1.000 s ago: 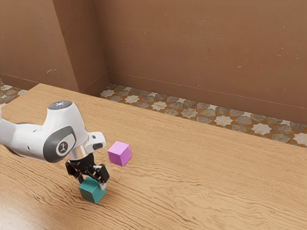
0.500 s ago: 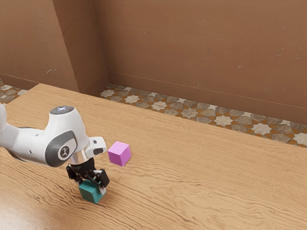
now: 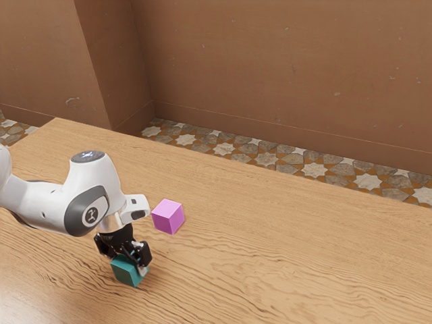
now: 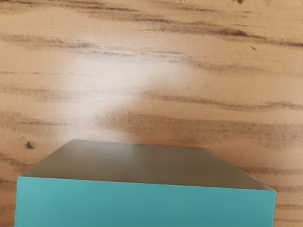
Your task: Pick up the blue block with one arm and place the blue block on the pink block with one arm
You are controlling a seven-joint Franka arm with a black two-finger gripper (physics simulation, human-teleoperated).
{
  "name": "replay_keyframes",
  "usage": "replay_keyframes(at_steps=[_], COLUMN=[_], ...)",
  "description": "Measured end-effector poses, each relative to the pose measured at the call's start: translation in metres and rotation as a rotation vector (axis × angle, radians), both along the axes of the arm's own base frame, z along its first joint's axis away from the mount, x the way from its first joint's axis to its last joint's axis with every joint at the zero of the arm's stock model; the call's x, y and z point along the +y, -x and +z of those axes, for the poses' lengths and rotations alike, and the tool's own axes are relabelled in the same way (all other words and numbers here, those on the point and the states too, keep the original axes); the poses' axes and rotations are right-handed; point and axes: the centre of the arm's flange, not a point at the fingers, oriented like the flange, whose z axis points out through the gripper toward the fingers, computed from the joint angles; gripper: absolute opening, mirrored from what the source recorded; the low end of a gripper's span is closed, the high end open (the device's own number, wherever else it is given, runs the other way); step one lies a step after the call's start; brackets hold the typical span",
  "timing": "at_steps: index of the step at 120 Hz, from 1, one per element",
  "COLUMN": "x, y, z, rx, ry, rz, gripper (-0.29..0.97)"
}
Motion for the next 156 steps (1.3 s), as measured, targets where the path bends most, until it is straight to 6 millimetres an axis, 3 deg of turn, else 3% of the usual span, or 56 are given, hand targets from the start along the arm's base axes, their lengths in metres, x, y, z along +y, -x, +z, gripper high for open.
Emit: replay_keyframes(at_steps=[42,64,74,85,107,138,156], x=[0.0,0.002,0.008,0.021,0.047,0.037,0.029], y=[-0.001,-0.011,-0.029,-0.064,-0.141,-0.172,-0.174], z=[0.003,0.026,0.049,0.078,0.104,0.107,0.092], rx=[-0.009,-0.053,-0.092,-0.133,-0.147,-0.046,0.041], ry=[-0.006,-0.014,-0.027,-0.048,-0.08,-0.07,-0.017], rz=[-0.019,-0.031,-0.04,-0.045,-0.046,-0.084,-0.07], gripper=[0.41,0.38,0.37,0.37,0.38,0.38,0.38])
